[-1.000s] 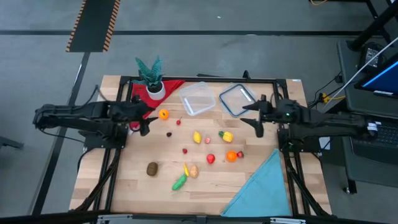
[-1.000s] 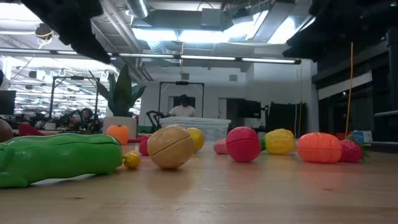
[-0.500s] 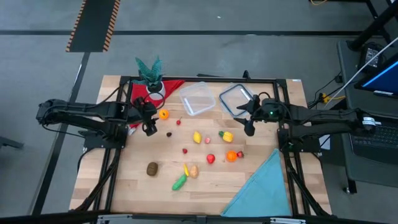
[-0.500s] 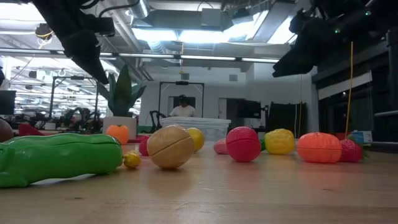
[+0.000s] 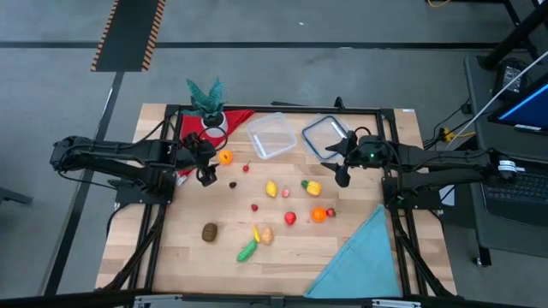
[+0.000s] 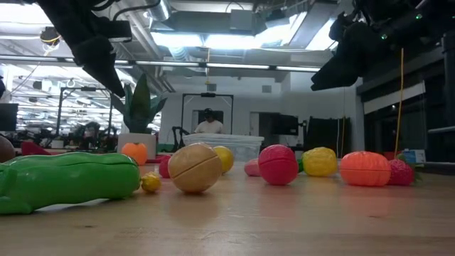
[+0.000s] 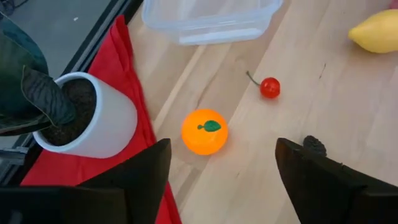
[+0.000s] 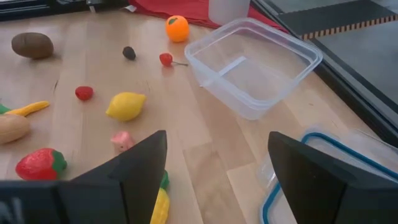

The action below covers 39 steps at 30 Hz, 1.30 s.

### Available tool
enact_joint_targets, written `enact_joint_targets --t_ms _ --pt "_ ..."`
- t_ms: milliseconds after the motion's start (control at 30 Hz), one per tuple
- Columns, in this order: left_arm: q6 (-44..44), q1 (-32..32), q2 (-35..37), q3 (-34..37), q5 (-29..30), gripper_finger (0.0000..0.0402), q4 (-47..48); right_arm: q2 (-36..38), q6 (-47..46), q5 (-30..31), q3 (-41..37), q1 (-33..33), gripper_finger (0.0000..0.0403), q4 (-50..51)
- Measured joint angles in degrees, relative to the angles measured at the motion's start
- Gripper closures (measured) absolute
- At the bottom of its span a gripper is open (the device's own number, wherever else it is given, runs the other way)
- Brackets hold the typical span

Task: Pick and placing Produce into tupperware
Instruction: Put the orange into the transparent container

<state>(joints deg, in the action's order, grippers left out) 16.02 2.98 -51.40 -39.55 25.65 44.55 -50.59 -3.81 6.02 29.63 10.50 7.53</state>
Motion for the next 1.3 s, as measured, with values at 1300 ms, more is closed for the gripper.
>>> enact_joint_targets --t_ms 1300 --pt "-4.6 20.5 -15.1 -4.3 -15.3 0.0127 -7.4 0.0 -0.2 0.0 0.0 0.0 0.0121 -0.4"
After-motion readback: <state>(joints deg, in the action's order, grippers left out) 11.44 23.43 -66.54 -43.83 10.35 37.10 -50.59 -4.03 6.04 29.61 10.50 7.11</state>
